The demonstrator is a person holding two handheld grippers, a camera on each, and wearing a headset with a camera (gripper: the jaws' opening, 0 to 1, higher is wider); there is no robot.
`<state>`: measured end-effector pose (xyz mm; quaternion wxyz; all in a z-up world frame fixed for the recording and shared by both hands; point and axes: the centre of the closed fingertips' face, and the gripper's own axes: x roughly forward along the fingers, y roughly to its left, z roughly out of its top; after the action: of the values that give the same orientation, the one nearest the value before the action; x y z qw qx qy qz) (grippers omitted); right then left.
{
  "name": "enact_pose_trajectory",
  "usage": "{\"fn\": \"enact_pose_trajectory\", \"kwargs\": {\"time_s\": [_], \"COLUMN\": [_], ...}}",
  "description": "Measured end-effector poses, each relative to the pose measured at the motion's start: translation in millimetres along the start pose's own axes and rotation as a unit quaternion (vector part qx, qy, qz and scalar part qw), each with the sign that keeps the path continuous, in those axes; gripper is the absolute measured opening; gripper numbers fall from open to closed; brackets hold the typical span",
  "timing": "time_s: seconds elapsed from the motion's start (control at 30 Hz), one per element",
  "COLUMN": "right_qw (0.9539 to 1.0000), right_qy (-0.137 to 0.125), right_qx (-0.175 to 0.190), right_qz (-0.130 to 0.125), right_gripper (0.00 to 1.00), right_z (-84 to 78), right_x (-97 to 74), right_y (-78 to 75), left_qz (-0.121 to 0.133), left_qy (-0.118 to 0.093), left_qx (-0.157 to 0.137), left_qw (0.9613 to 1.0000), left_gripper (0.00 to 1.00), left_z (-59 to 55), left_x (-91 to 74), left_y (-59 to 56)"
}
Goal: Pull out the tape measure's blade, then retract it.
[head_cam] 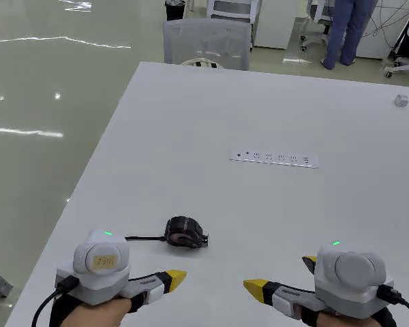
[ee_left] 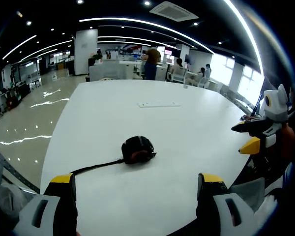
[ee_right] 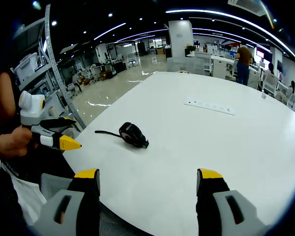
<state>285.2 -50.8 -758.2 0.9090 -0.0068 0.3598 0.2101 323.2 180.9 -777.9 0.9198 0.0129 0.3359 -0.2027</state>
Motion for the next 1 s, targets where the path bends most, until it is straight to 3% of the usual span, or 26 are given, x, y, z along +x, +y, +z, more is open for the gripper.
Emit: {"fn": "enact_pose_trajectory", "kwargs": {"time_s": [1.0], "right_qw": [1.0000], "right_qy": [0.007], "right_qx": [-0.001], "right_qz": [0.003], "right_gripper": [0.83], "right_z": [-2.6], "right_x": [-1.7], "right_y": [4.9], "left_qz": [0.006], "left_qy": [0.018], "left_qx": [-0.015], "left_qw": [0.9997], "left_gripper": [1.00], "left_z": [-11.2], "left_x": [-8.6], "left_y": [8.0]}}
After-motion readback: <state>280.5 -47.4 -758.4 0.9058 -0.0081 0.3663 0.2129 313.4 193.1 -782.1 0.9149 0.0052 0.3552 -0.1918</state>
